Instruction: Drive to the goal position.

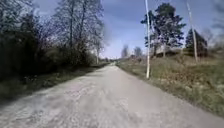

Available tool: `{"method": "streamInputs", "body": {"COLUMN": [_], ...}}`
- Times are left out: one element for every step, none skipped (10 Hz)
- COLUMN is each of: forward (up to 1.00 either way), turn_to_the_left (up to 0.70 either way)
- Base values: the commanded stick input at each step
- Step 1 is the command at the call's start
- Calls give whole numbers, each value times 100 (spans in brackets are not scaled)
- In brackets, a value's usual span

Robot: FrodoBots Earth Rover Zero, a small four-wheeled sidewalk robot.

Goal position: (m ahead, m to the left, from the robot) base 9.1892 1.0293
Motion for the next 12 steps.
{"method": "streamInputs", "body": {"forward": [85,85,85,85,85,85,85,85,85,85,85,85], "turn_to_the_left": [0,0,0,0,0,0,0,0,0,0,0,0]}}
